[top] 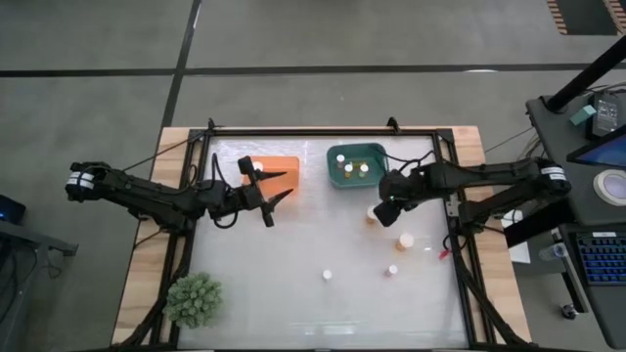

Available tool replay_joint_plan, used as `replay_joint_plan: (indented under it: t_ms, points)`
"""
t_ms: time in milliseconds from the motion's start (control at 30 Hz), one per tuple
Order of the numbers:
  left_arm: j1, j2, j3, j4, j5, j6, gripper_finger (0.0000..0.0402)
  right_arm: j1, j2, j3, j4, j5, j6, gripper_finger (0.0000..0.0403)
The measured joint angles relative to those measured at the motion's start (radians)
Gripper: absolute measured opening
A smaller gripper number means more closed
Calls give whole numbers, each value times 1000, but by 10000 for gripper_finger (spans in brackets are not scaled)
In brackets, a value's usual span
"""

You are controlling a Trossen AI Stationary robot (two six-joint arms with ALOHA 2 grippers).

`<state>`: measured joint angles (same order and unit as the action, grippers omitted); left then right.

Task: Pick and place medicine bottles into bin by pill shape (circle, oval)
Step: Put the top large orange pill bottle into the orange bin

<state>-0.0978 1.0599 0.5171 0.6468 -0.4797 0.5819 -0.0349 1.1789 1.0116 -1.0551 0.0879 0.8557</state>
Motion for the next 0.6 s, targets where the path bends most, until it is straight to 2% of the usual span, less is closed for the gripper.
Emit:
replay_joint_plan:
  t_ms: [167,267,467,600]
  points:
    - [0,0,0,0,0,0,207,0,69,15,-9,-18,11,250]
    - [0,0,0,0,0,0,207,0,99,17,-6,-37,-55,284]
    - [0,0,0,0,0,0,207,57,127,-30,0,-66,-405,334]
    - [0,0,0,-1,0,0,207,67,89,-110,111,-61,-497,339]
